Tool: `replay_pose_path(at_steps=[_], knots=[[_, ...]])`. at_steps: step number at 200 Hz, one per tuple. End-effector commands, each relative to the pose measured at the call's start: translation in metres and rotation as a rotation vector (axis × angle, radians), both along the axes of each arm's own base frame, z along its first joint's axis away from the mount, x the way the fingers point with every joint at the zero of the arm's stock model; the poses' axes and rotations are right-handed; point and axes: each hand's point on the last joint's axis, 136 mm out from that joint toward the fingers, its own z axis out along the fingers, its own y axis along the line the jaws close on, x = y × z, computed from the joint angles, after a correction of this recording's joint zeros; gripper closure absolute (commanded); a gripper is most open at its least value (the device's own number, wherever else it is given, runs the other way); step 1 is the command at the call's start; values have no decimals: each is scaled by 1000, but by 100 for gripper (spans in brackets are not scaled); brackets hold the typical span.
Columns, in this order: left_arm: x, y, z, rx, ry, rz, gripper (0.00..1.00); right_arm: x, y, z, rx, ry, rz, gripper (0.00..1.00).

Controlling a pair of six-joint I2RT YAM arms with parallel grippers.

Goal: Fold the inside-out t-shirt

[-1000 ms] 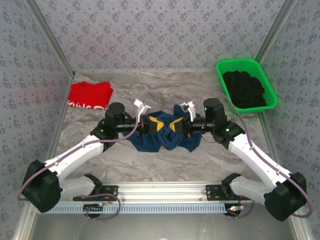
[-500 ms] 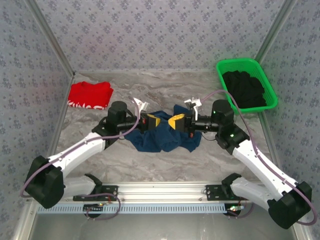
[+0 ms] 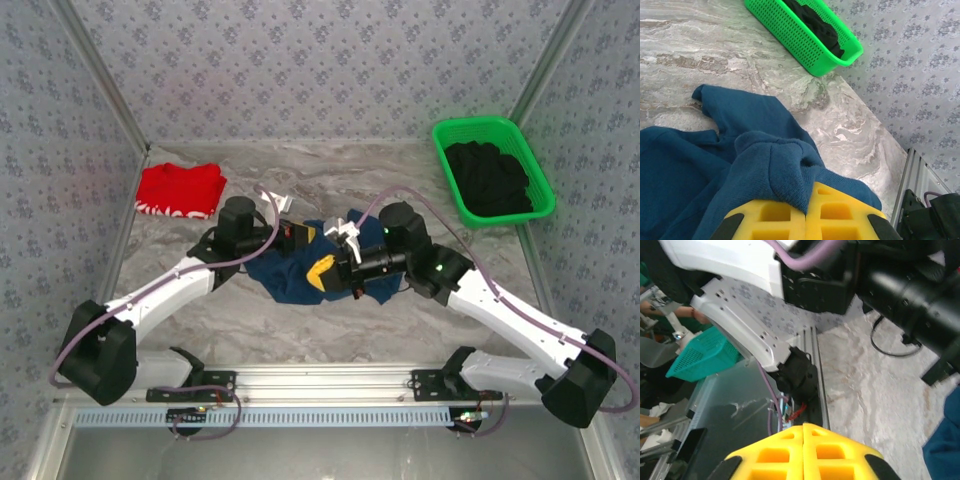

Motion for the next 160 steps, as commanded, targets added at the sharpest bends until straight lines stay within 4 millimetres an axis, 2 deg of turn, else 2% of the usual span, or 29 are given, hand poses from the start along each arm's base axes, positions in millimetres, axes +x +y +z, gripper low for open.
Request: replay_pose_path(at_steps=[1,19,41,74,90,114,125,141,160], knots=[[-7,-8,27,-66,-96,-81,100,31,-29,-15,-87,-52,-186,81],[-13,-9,30,-82,-118,-118,100,77,-60,-28,-98,-5,-424,78],[-15,-10,33,-91,-119,-130,100,107,-80,-50,-123,105,-559,67],[-14,-10,34,-90,-116,-126,100,116,-75,-79,-151,188,-548,54],[-14,-10,33,-88,-112,-125,100,117,-70,-85,-143,214,-529,53],[-12,-9,30,-82,-105,-116,100,114,-57,-81,-90,240,-481,65],[-12,-9,29,-79,-103,-113,100,113,-52,-77,-76,246,-459,77],[-8,-8,24,-58,-99,-90,100,108,-48,-65,-36,257,-423,100],[2,-2,13,-6,-79,-33,100,105,-44,-28,95,253,-376,100]])
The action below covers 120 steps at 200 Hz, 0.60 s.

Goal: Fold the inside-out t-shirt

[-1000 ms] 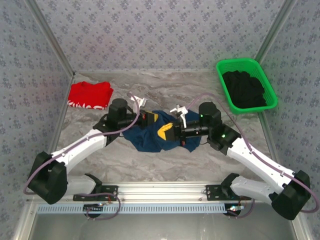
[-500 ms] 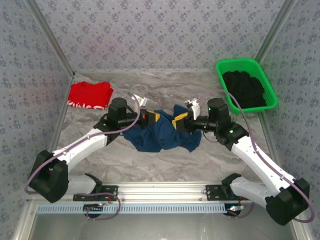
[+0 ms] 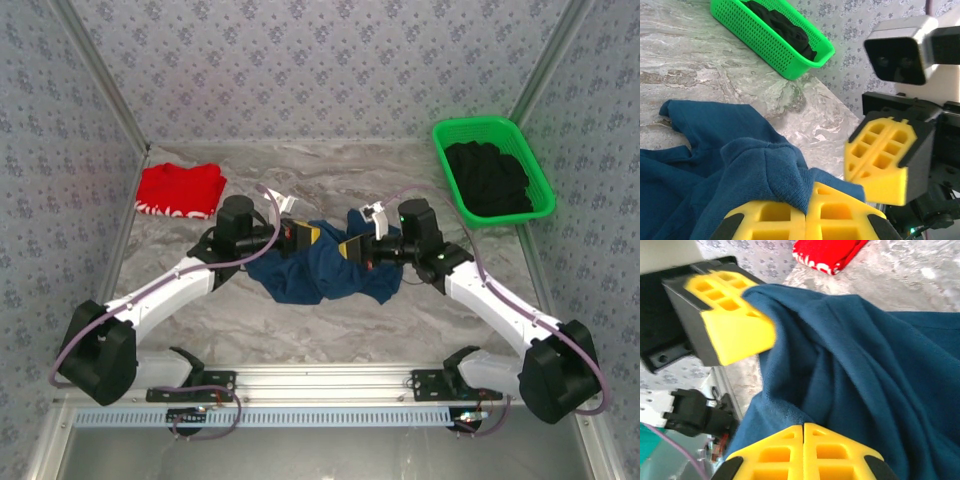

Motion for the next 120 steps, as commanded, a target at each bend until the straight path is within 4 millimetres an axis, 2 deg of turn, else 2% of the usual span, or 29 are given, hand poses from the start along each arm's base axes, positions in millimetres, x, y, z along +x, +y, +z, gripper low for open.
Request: replay_pose_path(at_steps=[1,14,29,54,75,98,120], knots=[[12,6,-1,39,-28,56,100,-6,11,56,189,-66,68,100],[16,8,-4,55,-23,77,100,-8,13,78,253,-95,84,100],[21,10,-6,68,-17,104,100,-7,14,93,298,-127,80,100],[36,23,-19,157,32,203,64,5,18,106,341,-143,14,100],[37,40,-20,194,42,275,50,22,25,110,369,-139,-70,100],[21,64,-7,184,22,362,43,34,34,104,365,-131,-154,100],[-14,61,11,86,-16,308,36,44,39,98,369,-104,-211,100]])
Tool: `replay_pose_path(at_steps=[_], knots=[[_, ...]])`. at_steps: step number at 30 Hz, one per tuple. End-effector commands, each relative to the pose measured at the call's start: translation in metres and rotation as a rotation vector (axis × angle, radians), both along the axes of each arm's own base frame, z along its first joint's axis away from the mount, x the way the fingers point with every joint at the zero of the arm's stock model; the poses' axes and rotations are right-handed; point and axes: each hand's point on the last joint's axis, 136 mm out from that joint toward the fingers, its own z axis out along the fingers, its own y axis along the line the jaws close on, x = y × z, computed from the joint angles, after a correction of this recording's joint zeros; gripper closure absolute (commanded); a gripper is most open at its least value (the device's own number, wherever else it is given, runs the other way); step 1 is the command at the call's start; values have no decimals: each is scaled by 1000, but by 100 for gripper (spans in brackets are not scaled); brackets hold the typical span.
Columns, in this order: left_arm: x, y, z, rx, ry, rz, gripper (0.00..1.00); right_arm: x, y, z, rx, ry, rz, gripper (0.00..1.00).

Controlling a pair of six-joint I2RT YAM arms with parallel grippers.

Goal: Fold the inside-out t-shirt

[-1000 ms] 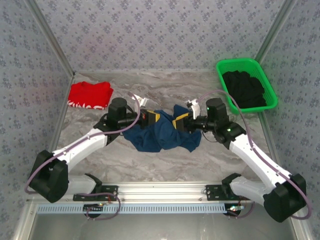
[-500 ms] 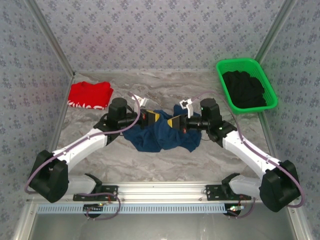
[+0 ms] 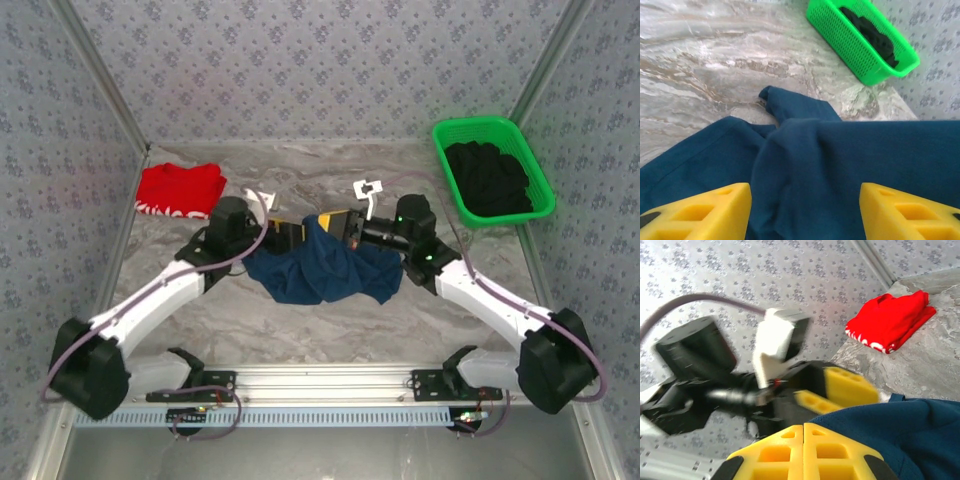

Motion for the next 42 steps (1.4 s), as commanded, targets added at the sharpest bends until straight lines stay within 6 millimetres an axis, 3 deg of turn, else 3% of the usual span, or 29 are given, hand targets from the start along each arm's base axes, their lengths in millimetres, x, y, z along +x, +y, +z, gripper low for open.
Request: replay_pose_path(at_steps=[1,3,5,14,16,19,22,25,29,35,42], knots=[[-32,7,21,-67,-53,0,36,23,1,22,72,-12,-132,100],[-53,-3,24,-59,-98,-39,32,28,3,19,85,14,-143,100],[-61,-9,21,-13,-132,-38,29,31,6,18,98,52,-137,100],[-42,-56,11,91,-153,-51,28,35,12,17,123,94,-127,100],[-32,-65,13,68,-162,-35,36,35,12,16,123,99,-128,100],[-21,-72,18,31,-180,-38,69,33,11,13,119,115,-114,100],[-25,-66,29,-92,-199,-138,98,34,-7,9,87,108,-130,100],[-41,-50,35,-194,-229,-266,100,26,-39,-9,-70,60,-168,69],[-67,-39,49,-276,-321,-392,100,10,-65,-38,-315,-50,-195,59],[-81,-30,49,-241,-367,-422,100,1,-44,-68,-341,1,-62,50],[-86,-32,45,-226,-341,-458,100,1,-7,-72,-288,20,58,42]])
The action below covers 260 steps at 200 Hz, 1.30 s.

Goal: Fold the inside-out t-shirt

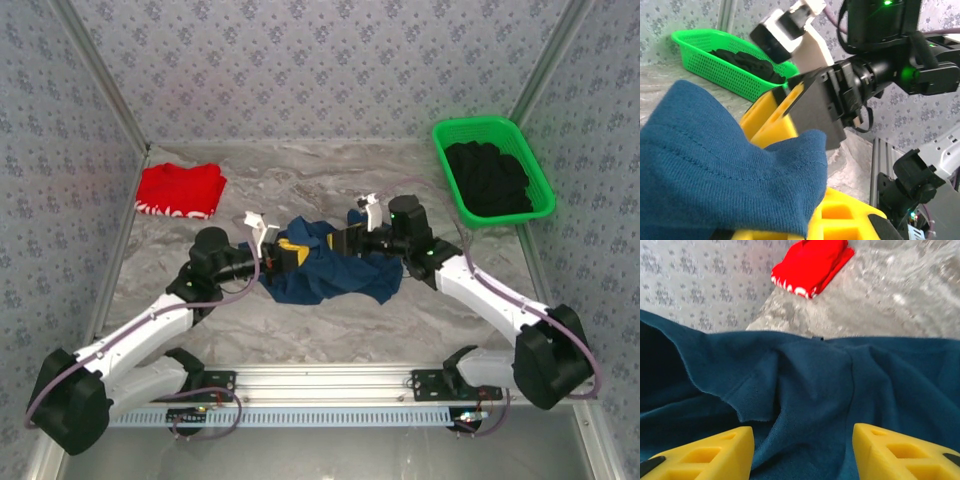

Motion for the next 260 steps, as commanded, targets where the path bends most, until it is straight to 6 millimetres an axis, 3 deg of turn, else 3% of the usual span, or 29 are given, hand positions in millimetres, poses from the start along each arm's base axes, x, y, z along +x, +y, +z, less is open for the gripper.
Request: replay_pose_path(at_steps=[1,53,98,116,131,143,183,202,260], knots=[[-7,-1,9,-3,-47,-44,100,-9,20,17,60,-36,104,42],[-5,0,6,17,-37,-37,100,-16,31,19,98,-22,141,44],[-6,0,5,21,-38,-38,100,-10,40,15,94,-14,141,54],[-6,1,5,23,-38,-34,100,-10,46,19,102,-15,156,66],[-5,1,5,26,-39,-28,100,-12,45,19,111,9,155,86],[-3,2,3,32,-36,-10,100,-10,35,23,106,9,130,100],[7,6,-20,86,12,49,100,-16,-28,53,-7,-114,14,100],[12,4,-28,103,37,52,99,-21,-34,63,14,-102,11,100],[17,0,-40,138,67,49,93,-15,-57,57,-102,-55,-36,100]])
